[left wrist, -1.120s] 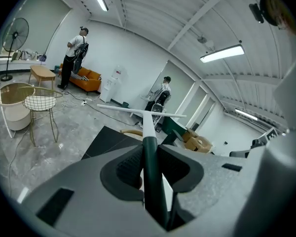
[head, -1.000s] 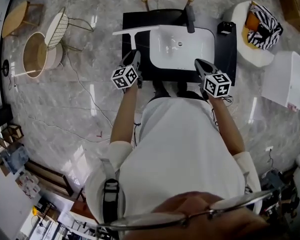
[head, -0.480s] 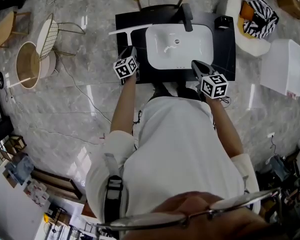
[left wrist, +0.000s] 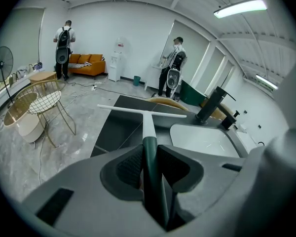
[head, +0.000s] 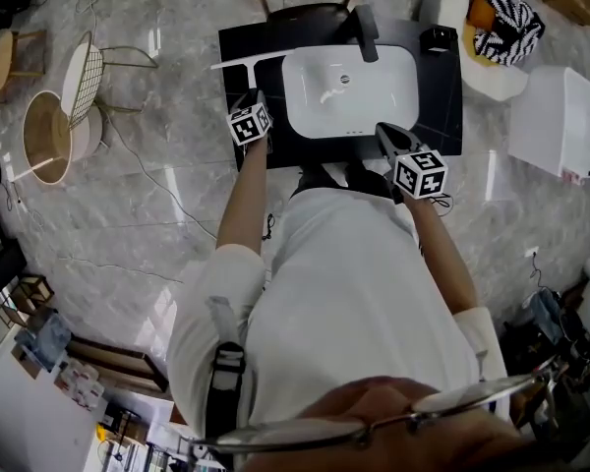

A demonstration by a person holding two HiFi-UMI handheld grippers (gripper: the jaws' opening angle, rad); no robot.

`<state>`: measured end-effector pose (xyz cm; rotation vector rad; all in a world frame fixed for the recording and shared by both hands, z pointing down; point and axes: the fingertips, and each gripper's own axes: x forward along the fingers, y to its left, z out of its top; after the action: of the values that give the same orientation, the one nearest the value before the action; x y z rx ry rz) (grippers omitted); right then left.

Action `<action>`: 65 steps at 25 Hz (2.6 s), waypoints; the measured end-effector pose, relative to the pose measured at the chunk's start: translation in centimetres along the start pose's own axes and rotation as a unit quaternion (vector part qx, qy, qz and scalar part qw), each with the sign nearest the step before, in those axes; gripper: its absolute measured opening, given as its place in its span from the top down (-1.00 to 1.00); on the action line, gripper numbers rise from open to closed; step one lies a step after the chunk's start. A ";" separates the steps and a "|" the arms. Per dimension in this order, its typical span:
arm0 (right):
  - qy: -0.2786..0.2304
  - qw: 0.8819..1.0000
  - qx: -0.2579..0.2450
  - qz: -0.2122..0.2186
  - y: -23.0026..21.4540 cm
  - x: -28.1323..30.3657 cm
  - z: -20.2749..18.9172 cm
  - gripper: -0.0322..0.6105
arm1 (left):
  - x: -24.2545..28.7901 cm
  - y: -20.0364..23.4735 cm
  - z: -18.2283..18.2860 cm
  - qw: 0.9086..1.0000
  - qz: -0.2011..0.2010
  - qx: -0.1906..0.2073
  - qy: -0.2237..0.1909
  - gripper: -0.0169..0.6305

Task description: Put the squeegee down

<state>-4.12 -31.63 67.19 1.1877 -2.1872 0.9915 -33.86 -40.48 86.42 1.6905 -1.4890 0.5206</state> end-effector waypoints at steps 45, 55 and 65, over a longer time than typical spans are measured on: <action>-0.040 0.999 -0.014 0.000 3.8 -2.4 -2.4 0.89 | -13.4 -5.0 3.1 0.994 -0.048 0.033 -0.091 0.53; -0.063 0.997 -0.037 0.017 4.7 -7.4 -4.5 0.89 | -22.6 -11.5 0.8 0.983 -0.099 0.046 -0.149 0.86; -0.097 0.994 -0.043 0.022 5.3 -14.3 -9.3 0.89 | -31.7 -15.9 -4.8 0.975 -0.108 0.058 -0.186 0.93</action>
<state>-0.62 -15.11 61.43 1.2472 -2.3894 0.8207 -24.72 -17.26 60.73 2.0995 -1.5254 0.1810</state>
